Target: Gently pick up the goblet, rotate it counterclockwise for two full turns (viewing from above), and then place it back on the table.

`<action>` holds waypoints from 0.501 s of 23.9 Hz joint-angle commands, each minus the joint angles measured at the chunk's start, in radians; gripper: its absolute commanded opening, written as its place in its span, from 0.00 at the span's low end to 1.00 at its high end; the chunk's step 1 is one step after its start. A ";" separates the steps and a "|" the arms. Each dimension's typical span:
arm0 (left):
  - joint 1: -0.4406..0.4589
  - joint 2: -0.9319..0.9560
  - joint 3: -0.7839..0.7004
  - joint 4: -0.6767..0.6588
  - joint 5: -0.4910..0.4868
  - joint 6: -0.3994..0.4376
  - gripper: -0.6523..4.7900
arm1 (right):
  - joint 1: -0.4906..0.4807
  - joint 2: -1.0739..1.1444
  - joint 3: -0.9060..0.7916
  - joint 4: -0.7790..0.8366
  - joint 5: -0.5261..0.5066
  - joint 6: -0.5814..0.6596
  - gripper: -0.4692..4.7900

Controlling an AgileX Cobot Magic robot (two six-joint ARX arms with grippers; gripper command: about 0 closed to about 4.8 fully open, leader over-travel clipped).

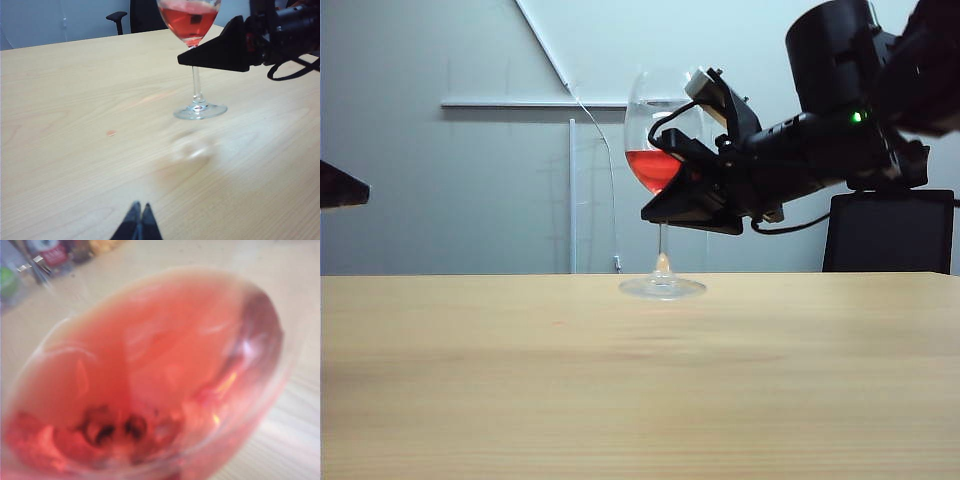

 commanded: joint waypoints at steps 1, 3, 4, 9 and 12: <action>-0.001 -0.001 0.004 0.013 0.002 0.006 0.11 | 0.003 -0.032 0.051 -0.050 -0.005 0.001 0.08; -0.001 -0.001 0.004 0.013 0.002 0.007 0.11 | 0.016 -0.041 0.056 -0.052 -0.006 -0.032 0.08; -0.001 -0.001 0.004 0.013 0.002 0.007 0.11 | 0.020 -0.048 0.057 -0.062 -0.003 -0.045 0.08; -0.001 -0.002 0.004 0.012 0.002 0.007 0.11 | 0.059 -0.114 0.063 -0.216 0.045 -0.142 0.08; -0.001 -0.010 0.004 0.013 0.002 0.007 0.11 | 0.087 -0.143 0.063 -0.203 0.029 -0.202 0.08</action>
